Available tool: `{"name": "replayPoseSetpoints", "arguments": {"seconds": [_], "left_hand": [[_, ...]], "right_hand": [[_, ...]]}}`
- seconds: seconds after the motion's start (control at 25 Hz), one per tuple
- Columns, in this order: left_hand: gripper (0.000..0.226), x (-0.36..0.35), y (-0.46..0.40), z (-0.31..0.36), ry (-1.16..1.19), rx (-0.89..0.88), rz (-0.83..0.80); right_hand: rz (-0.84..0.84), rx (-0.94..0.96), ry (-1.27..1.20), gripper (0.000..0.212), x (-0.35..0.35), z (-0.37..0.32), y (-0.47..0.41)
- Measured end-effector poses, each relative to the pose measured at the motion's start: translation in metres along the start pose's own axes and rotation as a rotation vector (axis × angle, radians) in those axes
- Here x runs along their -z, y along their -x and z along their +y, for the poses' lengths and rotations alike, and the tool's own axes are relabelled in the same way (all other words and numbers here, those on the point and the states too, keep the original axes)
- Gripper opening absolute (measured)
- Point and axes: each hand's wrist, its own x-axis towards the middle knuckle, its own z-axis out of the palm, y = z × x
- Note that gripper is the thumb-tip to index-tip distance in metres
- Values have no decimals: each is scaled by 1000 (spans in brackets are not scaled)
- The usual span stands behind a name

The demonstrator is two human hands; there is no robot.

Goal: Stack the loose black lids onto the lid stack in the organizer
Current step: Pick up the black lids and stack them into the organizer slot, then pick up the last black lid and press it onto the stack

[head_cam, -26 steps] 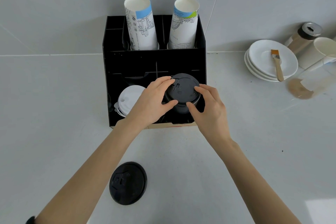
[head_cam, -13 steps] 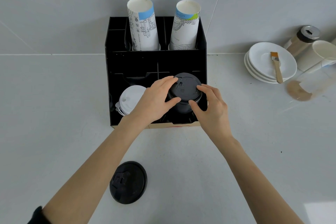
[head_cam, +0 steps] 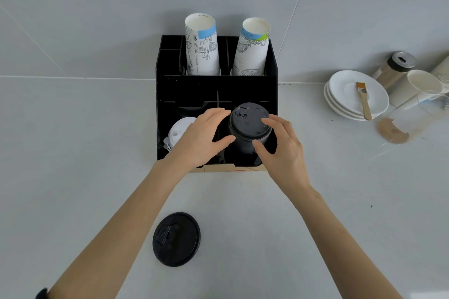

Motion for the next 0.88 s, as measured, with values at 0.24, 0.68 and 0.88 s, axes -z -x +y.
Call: {"name": "replayPoseSetpoints", "arguments": {"seconds": [0.24,0.68,0.88], "left_hand": [[42,13,47,-10,41,109,53],[47,11,146,-57,-93,248,-27],[48,-4,184,-70,-79,311,-65]], "right_hand": [[-81,47,-27,36,-9,-16,29],[-365,127,76,37,-55,-20,89],[-501,151,142,42,-69,-14,112]]}}
